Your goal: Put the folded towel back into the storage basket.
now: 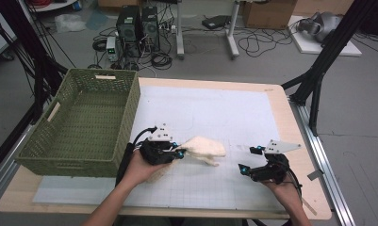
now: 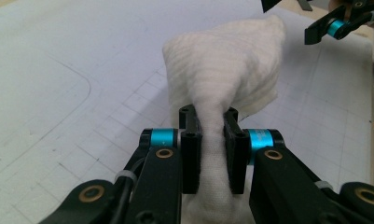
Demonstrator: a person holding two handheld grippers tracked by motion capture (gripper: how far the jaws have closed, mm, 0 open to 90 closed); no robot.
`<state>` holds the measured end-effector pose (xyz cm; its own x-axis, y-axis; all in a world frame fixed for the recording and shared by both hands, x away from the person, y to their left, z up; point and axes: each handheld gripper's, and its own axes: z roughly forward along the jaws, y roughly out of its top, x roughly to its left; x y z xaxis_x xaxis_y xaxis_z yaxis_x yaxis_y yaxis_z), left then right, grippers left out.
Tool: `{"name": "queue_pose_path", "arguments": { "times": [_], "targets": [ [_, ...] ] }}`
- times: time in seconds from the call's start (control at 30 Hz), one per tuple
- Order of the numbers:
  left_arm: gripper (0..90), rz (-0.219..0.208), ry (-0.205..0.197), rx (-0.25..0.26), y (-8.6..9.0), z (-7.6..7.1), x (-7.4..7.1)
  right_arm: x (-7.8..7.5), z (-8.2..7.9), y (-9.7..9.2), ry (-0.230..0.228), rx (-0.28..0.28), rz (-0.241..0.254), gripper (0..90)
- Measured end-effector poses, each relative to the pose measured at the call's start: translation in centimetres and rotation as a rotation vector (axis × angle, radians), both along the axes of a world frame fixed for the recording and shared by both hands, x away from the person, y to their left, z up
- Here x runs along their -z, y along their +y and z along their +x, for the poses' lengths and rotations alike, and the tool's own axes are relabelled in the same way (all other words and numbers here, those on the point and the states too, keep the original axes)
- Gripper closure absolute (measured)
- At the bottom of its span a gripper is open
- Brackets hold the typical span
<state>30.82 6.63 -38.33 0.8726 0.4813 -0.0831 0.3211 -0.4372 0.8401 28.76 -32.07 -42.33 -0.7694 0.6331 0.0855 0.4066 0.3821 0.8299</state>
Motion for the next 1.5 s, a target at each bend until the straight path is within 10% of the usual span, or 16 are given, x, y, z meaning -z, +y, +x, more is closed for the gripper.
{"name": "queue_pose_path", "arguments": {
  "times": [1.0,1.5],
  "targets": [
    [80.2,-0.046,-0.113,-0.031,4.0,-0.8,-8.0,0.1,0.2,0.0,0.003,-0.002,-0.007,13.7],
    [80.2,-0.049,-0.127,-0.062,6.2,-0.7,-9.4,0.2,0.3,0.2,0.009,-0.004,-0.009,13.1]
  ]
}}
